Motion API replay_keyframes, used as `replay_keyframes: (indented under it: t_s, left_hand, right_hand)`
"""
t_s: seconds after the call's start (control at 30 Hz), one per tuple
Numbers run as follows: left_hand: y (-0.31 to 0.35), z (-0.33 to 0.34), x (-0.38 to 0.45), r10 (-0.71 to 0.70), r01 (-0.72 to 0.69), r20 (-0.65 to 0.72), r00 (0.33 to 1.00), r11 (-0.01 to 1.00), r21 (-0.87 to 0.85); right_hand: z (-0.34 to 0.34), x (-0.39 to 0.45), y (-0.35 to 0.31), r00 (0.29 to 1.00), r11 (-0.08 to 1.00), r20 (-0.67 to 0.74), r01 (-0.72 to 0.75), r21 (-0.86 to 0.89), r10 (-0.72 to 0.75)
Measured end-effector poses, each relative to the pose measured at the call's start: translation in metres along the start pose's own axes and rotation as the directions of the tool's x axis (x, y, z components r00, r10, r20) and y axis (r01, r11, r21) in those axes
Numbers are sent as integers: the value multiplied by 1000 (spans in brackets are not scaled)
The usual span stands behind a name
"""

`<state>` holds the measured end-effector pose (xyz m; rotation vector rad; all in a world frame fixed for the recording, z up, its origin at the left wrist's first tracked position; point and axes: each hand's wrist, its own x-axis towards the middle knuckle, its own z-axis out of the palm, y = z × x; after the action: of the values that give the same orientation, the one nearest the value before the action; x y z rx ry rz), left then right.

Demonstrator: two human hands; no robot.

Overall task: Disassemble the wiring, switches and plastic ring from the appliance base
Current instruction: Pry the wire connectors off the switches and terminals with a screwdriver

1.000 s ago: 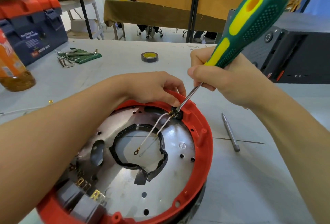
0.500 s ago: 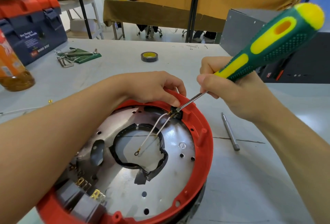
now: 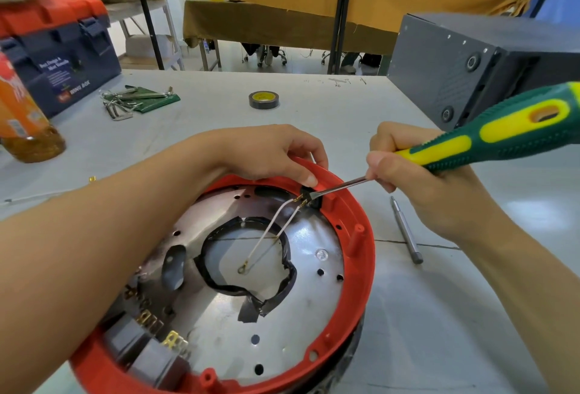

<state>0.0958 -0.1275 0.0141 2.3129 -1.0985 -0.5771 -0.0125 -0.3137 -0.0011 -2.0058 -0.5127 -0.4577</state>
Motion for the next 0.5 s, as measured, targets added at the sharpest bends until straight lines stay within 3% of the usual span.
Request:
replay_keyframes:
  t_s: [0.13, 0.33, 0.5]
  left_hand:
    - [-1, 0, 0, 5, -5, 4, 1000, 1000, 4]
    - [0, -1, 0, 6, -6, 9, 1000, 1000, 6]
    - [1, 0, -1, 6, -6, 5, 1000, 1000, 2]
  right_hand:
    - [1, 3, 5, 1000, 999, -4, -13, 32, 13]
    - [3, -1, 22, 988, 973, -106, -87, 215, 112]
    - [4, 0, 20, 985, 966, -120, -94, 240, 125]
